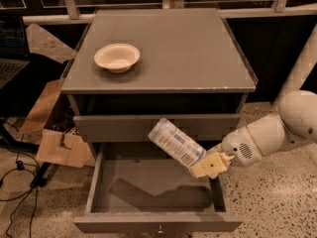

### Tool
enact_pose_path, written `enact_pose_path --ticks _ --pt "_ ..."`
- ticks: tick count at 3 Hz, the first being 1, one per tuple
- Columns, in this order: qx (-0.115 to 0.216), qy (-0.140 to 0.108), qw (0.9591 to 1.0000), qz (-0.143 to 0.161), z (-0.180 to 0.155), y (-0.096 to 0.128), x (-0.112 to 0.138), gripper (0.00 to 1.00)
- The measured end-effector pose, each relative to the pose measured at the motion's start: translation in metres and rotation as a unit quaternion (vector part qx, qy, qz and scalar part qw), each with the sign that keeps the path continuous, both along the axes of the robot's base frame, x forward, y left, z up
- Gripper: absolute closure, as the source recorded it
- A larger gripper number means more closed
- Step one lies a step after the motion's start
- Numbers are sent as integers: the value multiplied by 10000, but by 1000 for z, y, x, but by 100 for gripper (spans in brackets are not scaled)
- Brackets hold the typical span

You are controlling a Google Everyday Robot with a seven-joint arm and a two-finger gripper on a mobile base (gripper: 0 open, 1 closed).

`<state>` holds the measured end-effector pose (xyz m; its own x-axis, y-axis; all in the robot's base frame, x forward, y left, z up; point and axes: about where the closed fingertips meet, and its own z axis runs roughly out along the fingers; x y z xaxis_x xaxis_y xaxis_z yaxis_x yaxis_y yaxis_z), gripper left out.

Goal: Pick blue plastic bottle from middle drawer and place on counter

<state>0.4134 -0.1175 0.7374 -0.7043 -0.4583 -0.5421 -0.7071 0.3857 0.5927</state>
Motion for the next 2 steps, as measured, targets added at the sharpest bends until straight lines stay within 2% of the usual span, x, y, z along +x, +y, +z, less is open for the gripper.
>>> enact_pose_path --ticks 1,2 --pt "-3 -2 10000 24 1 2 0 100" --pt "-102 -278 9993 238 35 22 -8 100"
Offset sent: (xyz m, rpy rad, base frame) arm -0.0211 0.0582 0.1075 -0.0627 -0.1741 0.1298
